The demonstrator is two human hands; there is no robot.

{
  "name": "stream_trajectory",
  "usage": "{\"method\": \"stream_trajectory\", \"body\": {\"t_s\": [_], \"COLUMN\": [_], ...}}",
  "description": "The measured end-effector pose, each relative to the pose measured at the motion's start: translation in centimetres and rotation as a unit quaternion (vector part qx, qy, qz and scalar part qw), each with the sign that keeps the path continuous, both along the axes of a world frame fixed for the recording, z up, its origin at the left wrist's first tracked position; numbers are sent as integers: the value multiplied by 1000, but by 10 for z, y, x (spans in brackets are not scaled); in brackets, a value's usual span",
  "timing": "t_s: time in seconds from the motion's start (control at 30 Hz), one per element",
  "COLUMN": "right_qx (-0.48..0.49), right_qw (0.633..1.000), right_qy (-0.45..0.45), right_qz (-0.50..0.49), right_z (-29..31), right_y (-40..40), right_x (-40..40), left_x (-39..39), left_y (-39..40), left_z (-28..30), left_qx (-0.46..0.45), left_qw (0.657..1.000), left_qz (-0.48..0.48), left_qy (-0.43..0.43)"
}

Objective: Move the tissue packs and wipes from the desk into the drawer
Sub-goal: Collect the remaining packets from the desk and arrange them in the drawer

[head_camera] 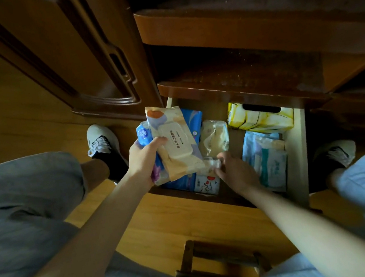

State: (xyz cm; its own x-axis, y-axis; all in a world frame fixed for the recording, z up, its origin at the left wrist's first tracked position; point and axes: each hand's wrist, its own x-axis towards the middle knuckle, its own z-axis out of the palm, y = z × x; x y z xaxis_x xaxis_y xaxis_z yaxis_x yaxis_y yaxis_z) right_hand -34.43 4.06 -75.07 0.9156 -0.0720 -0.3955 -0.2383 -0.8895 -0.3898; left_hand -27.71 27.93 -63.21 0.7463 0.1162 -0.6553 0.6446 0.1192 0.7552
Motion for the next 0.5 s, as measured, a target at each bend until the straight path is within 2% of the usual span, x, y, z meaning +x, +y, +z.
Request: {"method": "stream_trajectory", "body": {"t_s": [0.23,0.37,0.5], "right_qx": [24,15,8], "right_qw": [1000,1000,1000], "right_qy": [11,-7,-5], "right_qz": [4,-23,5], "right_z": [4,6,9], "right_y": [-3,-1,8], "right_x": [-5,-6,-3], "left_x": [-1,10,17], "left_y": [-9,1,16], "left_z": [7,15,18], "left_qx": [8,7,16], "left_qw": [1000,998,996], "left_qz": [-10,49,75], "left_qy": [-5,-26,-43]}}
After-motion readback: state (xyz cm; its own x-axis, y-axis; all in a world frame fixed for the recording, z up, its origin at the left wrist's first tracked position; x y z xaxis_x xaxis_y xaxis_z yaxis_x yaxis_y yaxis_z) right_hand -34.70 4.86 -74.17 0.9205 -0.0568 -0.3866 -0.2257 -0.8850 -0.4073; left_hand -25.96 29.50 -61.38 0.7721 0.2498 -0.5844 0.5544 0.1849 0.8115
